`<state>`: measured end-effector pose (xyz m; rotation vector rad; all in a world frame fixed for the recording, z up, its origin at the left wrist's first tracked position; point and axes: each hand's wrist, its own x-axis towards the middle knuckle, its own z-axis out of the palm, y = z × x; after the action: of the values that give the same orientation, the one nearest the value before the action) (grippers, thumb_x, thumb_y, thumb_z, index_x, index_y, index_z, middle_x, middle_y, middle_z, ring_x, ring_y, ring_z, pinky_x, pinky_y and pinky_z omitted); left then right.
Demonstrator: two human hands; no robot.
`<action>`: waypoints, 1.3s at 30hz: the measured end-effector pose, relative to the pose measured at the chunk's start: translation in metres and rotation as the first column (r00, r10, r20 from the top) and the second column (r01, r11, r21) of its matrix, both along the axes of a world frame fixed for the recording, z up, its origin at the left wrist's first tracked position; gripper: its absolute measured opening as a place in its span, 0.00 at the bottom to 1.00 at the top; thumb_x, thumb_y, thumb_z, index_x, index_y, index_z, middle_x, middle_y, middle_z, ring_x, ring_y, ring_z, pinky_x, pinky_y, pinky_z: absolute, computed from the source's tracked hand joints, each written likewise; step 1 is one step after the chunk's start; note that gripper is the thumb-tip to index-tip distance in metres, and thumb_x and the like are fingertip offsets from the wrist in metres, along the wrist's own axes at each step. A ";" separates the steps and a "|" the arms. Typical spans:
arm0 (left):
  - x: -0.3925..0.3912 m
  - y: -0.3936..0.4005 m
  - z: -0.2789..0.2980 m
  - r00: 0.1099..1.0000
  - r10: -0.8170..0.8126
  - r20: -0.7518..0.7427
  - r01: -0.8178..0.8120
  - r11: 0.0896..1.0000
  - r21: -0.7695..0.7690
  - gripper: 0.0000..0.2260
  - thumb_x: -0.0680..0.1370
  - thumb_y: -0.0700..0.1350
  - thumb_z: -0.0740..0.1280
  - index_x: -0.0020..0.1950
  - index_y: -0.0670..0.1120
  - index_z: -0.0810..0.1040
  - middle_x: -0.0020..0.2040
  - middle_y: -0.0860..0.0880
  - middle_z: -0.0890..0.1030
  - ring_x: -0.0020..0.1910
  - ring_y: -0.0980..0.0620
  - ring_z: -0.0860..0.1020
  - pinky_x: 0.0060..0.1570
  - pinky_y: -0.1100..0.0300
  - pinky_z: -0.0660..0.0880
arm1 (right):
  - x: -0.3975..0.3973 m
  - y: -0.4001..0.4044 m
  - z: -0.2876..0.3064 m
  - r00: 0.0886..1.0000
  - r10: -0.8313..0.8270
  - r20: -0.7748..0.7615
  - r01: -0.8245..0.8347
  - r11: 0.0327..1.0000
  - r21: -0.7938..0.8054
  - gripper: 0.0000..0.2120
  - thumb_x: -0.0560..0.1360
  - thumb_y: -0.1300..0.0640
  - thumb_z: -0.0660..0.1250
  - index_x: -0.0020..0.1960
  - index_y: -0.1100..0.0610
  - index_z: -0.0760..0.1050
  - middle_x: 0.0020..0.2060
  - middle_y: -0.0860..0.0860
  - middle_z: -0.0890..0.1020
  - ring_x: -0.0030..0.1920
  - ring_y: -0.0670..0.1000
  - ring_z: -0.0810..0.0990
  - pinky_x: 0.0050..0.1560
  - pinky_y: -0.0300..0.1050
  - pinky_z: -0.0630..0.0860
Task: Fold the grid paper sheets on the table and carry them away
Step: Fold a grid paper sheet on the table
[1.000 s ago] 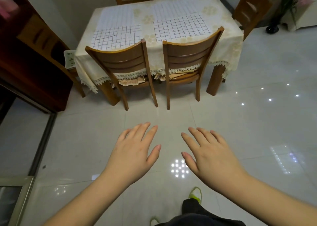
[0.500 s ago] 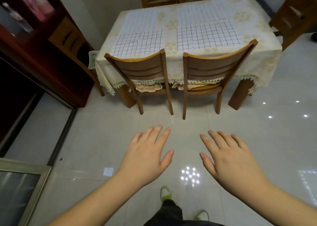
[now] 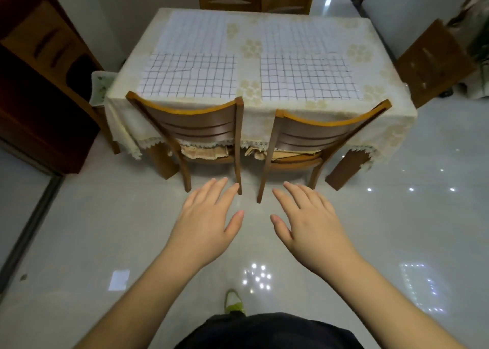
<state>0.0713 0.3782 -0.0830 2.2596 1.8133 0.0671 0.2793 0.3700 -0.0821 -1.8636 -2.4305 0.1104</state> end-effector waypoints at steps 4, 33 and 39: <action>0.002 0.044 0.005 0.997 -0.077 0.030 0.076 0.997 0.032 0.27 0.80 0.61 0.46 0.79 0.55 0.56 0.79 0.52 0.58 0.78 0.51 0.53 0.75 0.55 0.50 | 0.001 0.034 0.000 0.998 -0.060 -0.003 0.060 0.998 -0.015 0.27 0.77 0.42 0.50 0.69 0.53 0.73 0.66 0.54 0.76 0.67 0.56 0.74 0.66 0.54 0.70; 0.160 0.373 0.015 0.995 -0.098 0.007 0.098 0.995 0.027 0.26 0.81 0.61 0.50 0.78 0.53 0.59 0.78 0.52 0.60 0.77 0.53 0.55 0.74 0.55 0.52 | 0.147 0.362 0.007 0.983 -0.110 -0.147 0.102 0.993 -0.059 0.28 0.78 0.42 0.51 0.73 0.54 0.68 0.71 0.53 0.71 0.71 0.55 0.69 0.68 0.55 0.66; 0.156 0.436 0.000 0.989 -0.149 0.011 0.149 0.989 0.012 0.30 0.77 0.62 0.46 0.77 0.53 0.61 0.77 0.51 0.63 0.76 0.52 0.59 0.73 0.54 0.56 | 0.143 0.405 -0.005 0.970 -0.200 -0.137 0.192 0.979 -0.072 0.24 0.74 0.47 0.63 0.67 0.56 0.74 0.64 0.55 0.78 0.63 0.57 0.77 0.61 0.56 0.73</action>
<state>0.2273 0.8143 -0.0832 2.3898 1.6362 0.0637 0.4226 0.7751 -0.0871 -2.0319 -2.1593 0.2951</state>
